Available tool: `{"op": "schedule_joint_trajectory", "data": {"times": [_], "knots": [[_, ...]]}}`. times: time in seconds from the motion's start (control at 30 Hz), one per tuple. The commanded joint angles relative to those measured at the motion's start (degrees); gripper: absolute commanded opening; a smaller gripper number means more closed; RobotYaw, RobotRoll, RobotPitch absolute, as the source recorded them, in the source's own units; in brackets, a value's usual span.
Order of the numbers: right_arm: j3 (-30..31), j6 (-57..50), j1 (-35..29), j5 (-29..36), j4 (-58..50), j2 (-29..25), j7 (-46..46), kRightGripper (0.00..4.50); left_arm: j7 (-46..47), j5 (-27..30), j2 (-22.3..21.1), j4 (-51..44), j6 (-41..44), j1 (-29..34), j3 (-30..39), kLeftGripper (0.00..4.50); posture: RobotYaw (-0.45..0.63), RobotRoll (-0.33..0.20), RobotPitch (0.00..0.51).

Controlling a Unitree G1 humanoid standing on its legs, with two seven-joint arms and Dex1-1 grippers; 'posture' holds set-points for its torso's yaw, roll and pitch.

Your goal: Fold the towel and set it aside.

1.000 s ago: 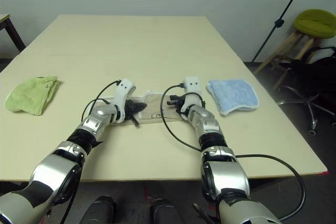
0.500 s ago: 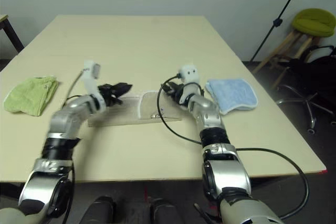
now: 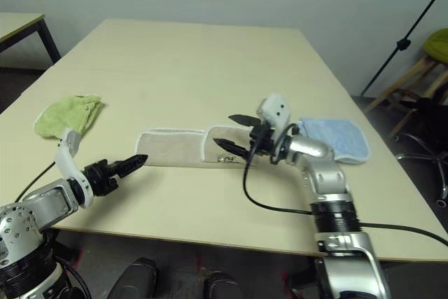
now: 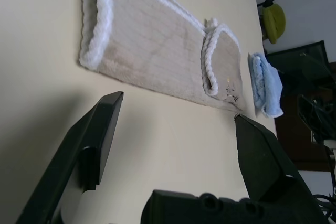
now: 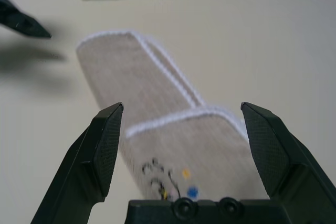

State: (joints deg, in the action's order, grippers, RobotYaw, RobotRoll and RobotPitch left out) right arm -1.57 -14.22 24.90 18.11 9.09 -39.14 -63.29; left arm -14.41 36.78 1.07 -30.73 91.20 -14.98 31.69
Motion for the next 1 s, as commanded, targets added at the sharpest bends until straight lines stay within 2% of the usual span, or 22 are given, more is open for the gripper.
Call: {"op": "schedule_joint_trajectory", "data": {"times": [0.03, 0.3, 0.4, 0.67, 0.77, 1.0], "knots": [[-0.55, -2.81, -1.44, 1.02, -2.56, -4.66, -3.68, 4.5, 1.44, -2.05, -0.26, 5.1, -0.71, -1.77, -2.2, 4.46, 0.13, 0.0, 0.059], [-2.48, -8.13, -8.59, 3.64, -10.75, -12.52, -6.74, 4.5, 3.17, -5.16, -0.47, 16.15, -7.88, -2.5, -5.79, 4.46, 0.06, 0.0, 0.063], [-3.84, -9.19, -10.46, 4.36, -12.72, -13.3, -5.88, 4.5, 4.06, -7.07, -1.43, 18.75, -13.29, -1.84, -7.67, 4.46, 0.03, 0.0, 0.063], [-5.83, -10.87, -13.47, 5.74, -16.46, -13.64, -3.99, 4.5, 8.91, -7.5, 0.82, 26.97, -24.52, -4.27, -5.63, 4.46, 0.02, 0.0, 0.058], [-5.88, -10.75, -13.26, 5.73, -16.23, -13.94, -4.07, 4.5, 10.33, -7.07, 0.9, 30.24, -29.47, -5.12, -4.15, 3.84, 0.02, 0.0, 0.055], [-4.93, -10.05, -12.38, 5.46, -15.36, -13.7, -4.35, 4.5, 11.92, -5.58, 0.65, 31.72, -35.49, -4.41, -4.08, 1.33, 0.03, 0.0, 0.049]]}}
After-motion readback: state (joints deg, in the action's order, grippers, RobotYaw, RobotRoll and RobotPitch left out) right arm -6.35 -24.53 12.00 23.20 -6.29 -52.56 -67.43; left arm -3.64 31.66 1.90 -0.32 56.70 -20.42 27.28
